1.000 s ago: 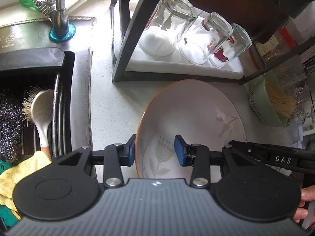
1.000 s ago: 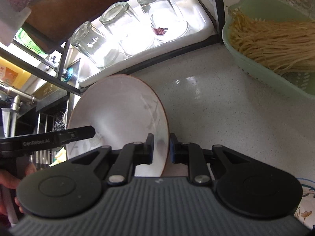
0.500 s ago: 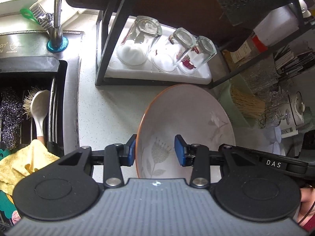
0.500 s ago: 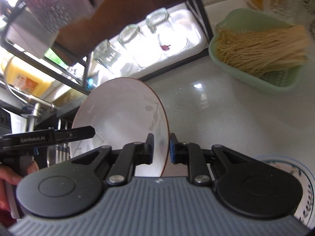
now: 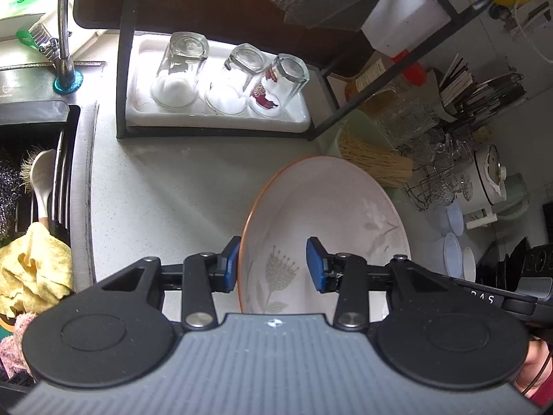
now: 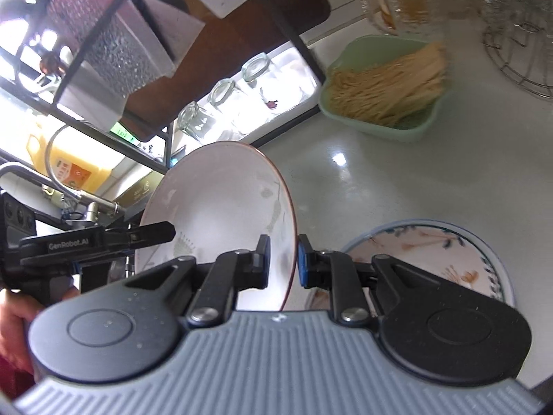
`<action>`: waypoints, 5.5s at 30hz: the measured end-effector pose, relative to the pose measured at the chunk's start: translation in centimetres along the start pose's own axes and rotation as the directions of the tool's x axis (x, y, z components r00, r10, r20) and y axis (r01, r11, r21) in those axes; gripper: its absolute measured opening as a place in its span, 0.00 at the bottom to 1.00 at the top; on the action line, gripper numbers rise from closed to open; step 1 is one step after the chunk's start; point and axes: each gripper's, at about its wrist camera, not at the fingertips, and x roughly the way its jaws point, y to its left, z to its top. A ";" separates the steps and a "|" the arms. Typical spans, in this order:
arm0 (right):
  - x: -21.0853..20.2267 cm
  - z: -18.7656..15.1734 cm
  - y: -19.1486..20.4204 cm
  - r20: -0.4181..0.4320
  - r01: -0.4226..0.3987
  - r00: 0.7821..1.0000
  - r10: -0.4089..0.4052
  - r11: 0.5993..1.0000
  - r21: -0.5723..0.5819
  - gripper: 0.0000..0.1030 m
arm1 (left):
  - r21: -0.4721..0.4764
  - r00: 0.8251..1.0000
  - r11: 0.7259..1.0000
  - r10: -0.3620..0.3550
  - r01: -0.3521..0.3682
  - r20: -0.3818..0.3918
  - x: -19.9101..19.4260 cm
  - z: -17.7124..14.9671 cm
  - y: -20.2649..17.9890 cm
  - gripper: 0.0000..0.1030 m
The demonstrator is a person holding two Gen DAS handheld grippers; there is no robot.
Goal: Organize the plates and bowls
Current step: 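Carry the leaf-pattern bowl with both tools onto the stacked plates, then open both tools to release the leaf-pattern bowl onto the plates, then move both open tools to the rim of a light blue plastic bowl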
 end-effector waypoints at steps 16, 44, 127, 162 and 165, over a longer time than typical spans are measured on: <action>-3.9 -2.0 -5.2 0.019 0.029 0.999 -0.030 0.999 0.045 0.19 | -0.030 0.997 0.999 -0.027 0.025 -0.066 2.3 -4.2 -5.1 0.44; -1.6 -4.5 -11.8 -0.133 0.144 0.981 -0.140 0.989 0.024 0.19 | 0.127 0.974 0.987 0.117 -0.093 -0.195 10.0 -7.7 -10.8 0.44; -16.4 -5.5 -9.7 0.317 0.106 0.948 0.016 0.926 -0.363 0.18 | 0.046 0.901 0.947 0.287 -0.319 0.326 -1.0 -18.3 -25.9 0.45; -22.6 -11.6 -13.2 0.447 0.339 0.862 -0.239 0.927 -0.160 0.90 | 0.154 0.898 0.941 0.227 -0.302 0.378 -2.0 -23.3 -28.4 0.97; -21.7 -10.2 -15.1 0.418 0.317 0.879 -0.232 0.937 -0.147 0.90 | 0.175 0.920 0.946 0.203 -0.272 0.335 1.1 -22.7 -28.9 0.97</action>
